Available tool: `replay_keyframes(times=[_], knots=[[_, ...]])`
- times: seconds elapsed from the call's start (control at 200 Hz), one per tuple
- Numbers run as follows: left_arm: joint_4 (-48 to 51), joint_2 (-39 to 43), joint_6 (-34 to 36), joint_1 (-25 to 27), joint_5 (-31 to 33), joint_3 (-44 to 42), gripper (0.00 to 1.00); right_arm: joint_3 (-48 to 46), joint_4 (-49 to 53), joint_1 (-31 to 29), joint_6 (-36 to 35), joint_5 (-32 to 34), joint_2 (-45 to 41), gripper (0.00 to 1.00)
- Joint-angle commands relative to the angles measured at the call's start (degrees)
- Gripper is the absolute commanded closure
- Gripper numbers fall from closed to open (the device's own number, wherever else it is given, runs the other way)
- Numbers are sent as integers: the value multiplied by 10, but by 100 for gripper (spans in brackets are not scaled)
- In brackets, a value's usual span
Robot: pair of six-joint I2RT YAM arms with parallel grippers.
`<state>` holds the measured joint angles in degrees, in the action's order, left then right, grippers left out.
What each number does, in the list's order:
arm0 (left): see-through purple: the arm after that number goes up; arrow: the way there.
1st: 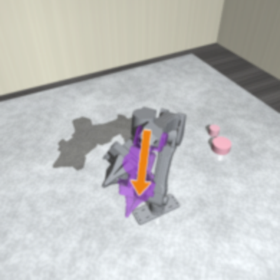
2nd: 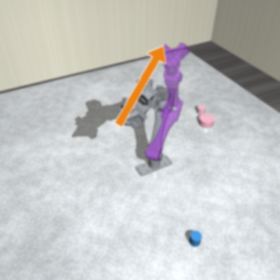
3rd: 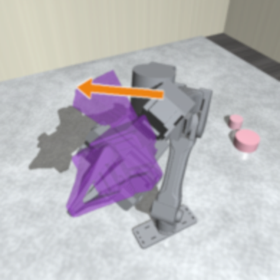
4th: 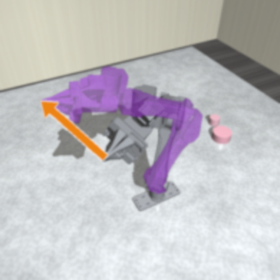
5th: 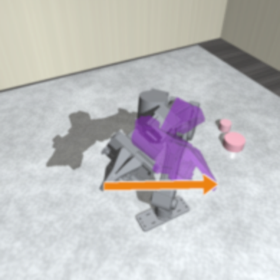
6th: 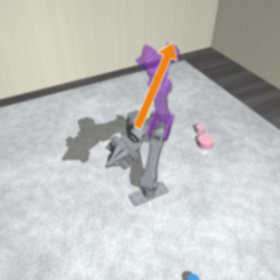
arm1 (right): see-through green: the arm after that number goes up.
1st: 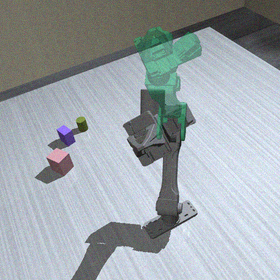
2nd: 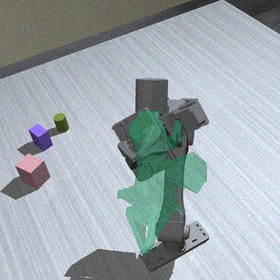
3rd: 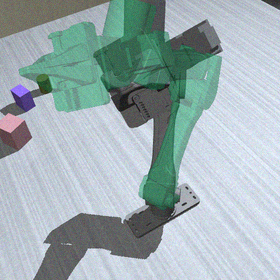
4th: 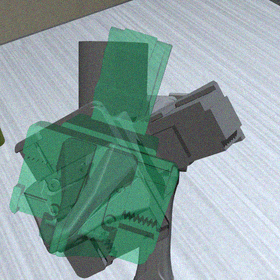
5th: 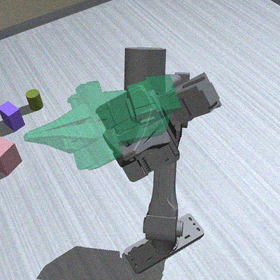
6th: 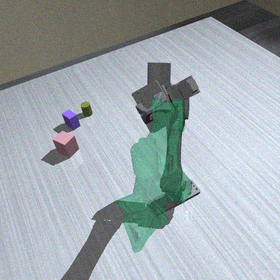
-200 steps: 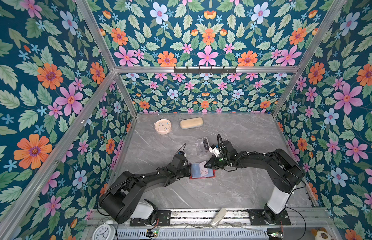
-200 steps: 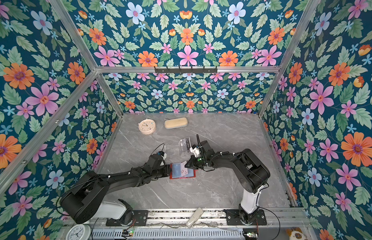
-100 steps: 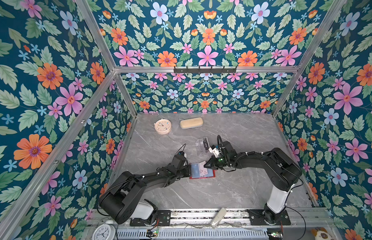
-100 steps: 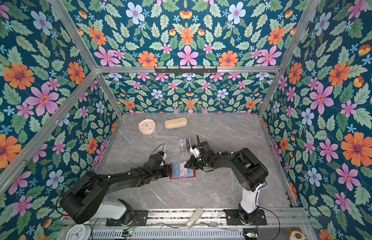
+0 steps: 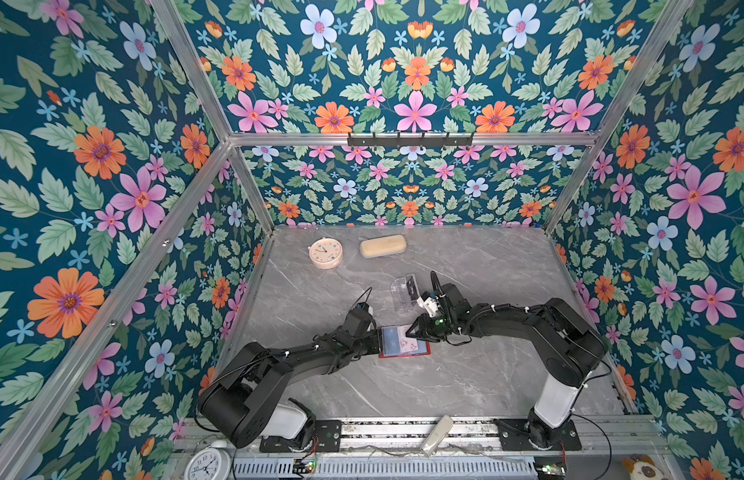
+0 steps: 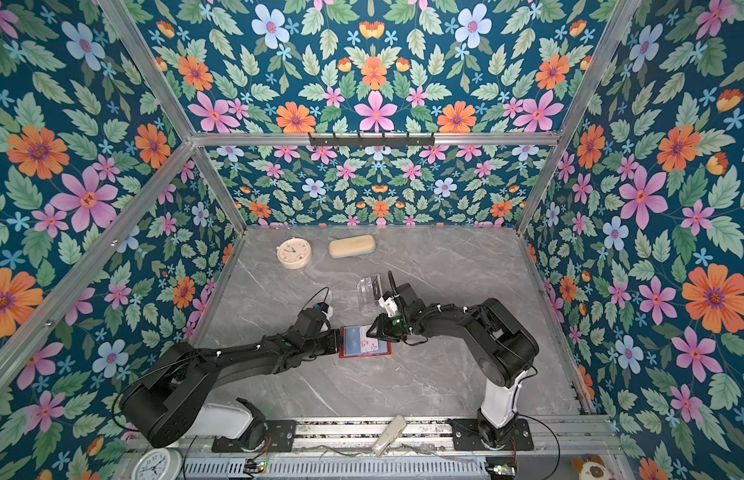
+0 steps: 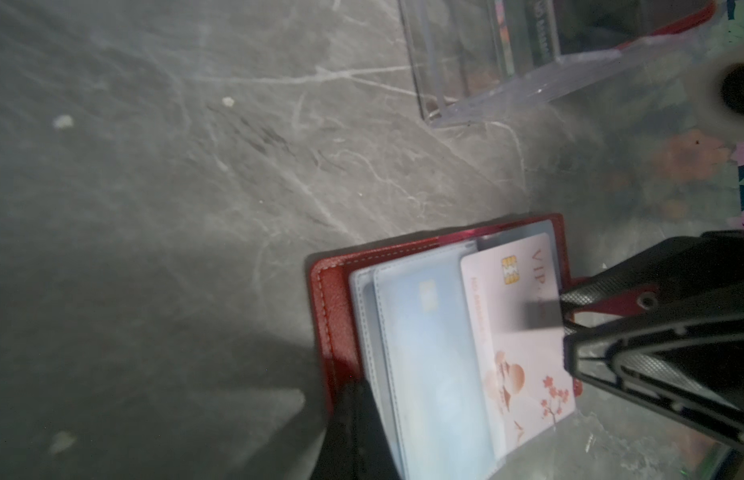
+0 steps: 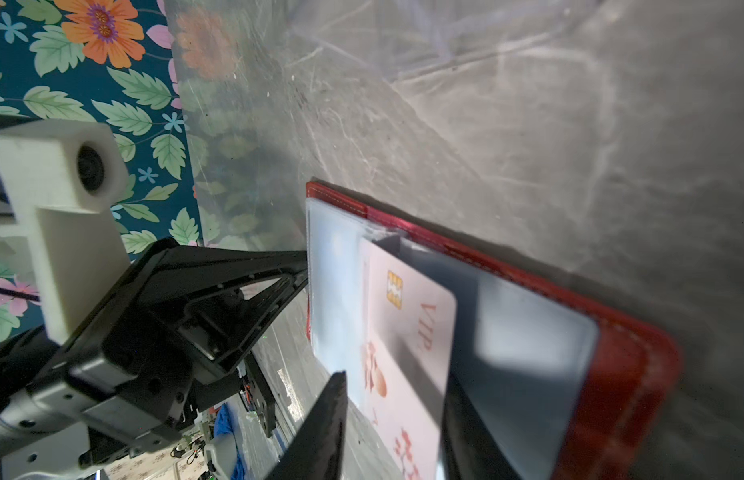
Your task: Put the credit cards into the card holder
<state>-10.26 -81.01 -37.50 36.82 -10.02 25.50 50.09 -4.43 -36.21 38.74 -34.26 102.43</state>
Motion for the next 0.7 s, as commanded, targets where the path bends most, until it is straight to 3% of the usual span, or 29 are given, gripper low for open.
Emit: replay_keyframes(times=[0.0,0.17,0.375,0.47,0.57,0.695], knots=[[66,-6,0,1,35,-4,100,9,40,-5,-17,39,-9,52],[65,-6,0,0,35,-4,100,26,95,-15,-36,90,-20,43],[65,-5,1,1,36,-5,100,45,155,-30,-52,162,-32,45],[65,-7,0,2,36,-5,100,54,173,-36,-57,179,-30,56],[64,-8,0,2,36,-5,100,66,193,-41,-60,196,-24,76],[63,-7,0,3,37,-6,100,77,211,-46,-64,207,-16,90]])
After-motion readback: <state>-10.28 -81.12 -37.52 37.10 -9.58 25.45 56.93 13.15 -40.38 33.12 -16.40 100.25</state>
